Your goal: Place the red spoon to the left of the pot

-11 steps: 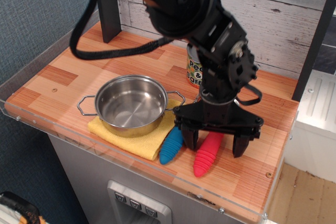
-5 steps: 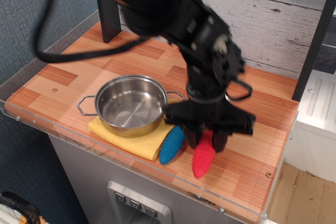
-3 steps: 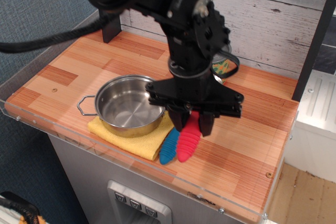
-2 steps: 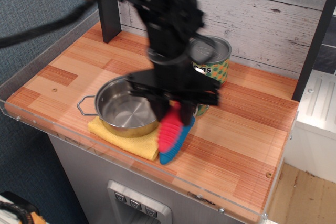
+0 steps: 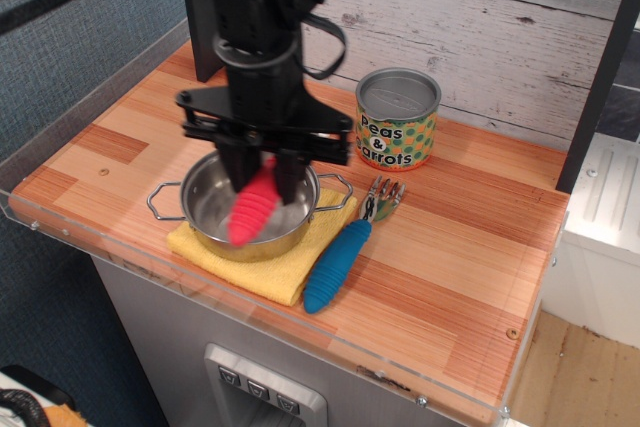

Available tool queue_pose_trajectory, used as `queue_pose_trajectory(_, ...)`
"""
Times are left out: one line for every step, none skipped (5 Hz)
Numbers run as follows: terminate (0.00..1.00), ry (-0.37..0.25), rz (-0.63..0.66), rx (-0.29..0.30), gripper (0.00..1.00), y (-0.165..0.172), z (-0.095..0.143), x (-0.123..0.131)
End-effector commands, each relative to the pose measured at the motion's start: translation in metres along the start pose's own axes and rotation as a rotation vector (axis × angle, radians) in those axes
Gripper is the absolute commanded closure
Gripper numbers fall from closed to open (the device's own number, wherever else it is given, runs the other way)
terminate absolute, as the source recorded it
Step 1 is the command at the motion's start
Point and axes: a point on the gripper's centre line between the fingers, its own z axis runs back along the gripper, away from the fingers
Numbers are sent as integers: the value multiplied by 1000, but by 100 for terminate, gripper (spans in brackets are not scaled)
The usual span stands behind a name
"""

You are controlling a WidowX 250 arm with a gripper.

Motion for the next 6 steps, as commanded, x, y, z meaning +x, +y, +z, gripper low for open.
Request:
queue_pose_trajectory(0, -42, 24, 58, 100, 52, 9, 26)
queue_pose_trajectory(0, -76, 16, 72, 100, 75, 9, 30)
queue_pose_trajectory(0, -95, 16, 83, 100, 97, 6, 33)
queue_pose_trajectory(0, -75, -86, 88, 100, 108, -2, 39)
queue_pose_trajectory(0, -37, -152, 99, 100, 120, -12, 45)
queue_pose_trajectory(0, -19, -228, 127, 100, 125, -22, 49)
